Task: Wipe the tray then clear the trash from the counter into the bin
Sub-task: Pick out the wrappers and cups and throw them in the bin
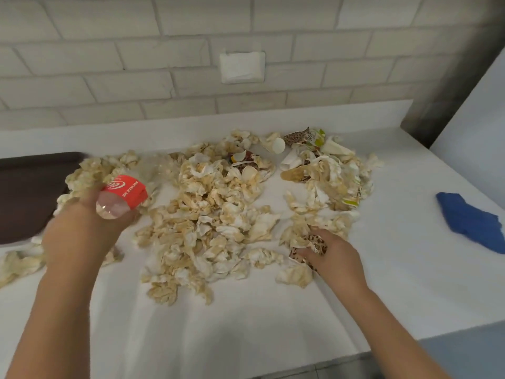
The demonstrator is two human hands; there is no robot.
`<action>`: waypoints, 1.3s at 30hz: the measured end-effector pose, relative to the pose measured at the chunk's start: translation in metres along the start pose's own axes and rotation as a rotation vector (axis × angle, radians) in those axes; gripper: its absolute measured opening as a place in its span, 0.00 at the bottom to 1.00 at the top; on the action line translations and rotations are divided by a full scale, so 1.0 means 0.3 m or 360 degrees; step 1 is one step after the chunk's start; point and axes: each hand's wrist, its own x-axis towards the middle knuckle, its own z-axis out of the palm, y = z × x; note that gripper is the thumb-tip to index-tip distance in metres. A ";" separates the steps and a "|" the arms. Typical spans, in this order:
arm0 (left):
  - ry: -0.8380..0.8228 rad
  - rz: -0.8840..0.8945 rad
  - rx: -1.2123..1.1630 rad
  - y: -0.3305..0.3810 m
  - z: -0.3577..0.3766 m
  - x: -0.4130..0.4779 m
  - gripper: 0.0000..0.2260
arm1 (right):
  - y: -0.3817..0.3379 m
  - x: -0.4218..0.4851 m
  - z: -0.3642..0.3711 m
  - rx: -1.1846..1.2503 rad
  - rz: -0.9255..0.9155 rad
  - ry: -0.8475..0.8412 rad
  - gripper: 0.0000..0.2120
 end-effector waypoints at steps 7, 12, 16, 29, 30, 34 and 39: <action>-0.0025 0.0202 -0.0443 0.206 -0.066 -0.185 0.38 | 0.088 0.058 -0.104 0.0360 -0.0129 0.0424 0.14; -0.0196 0.0388 -0.0571 0.422 0.014 -0.342 0.33 | 0.185 0.064 -0.242 0.0387 -0.0268 0.0473 0.13; -0.0333 0.0533 -0.0523 0.576 0.099 -0.463 0.33 | 0.285 0.075 -0.308 -0.0119 -0.0513 0.0358 0.15; -0.0525 0.0496 -0.0858 0.968 0.260 -1.010 0.36 | 0.700 -0.056 -0.612 0.0480 -0.0099 0.0251 0.12; -0.0570 0.0488 -0.0893 0.992 0.276 -1.058 0.36 | 0.741 -0.090 -0.644 0.0600 -0.0030 0.0294 0.11; -0.0767 0.0557 -0.0919 1.064 0.373 -1.264 0.33 | 0.934 -0.281 -0.744 0.0993 0.0235 0.0462 0.10; -0.1120 0.0669 -0.0733 1.079 0.554 -1.523 0.31 | 1.237 -0.539 -0.730 0.1227 0.0743 0.0605 0.09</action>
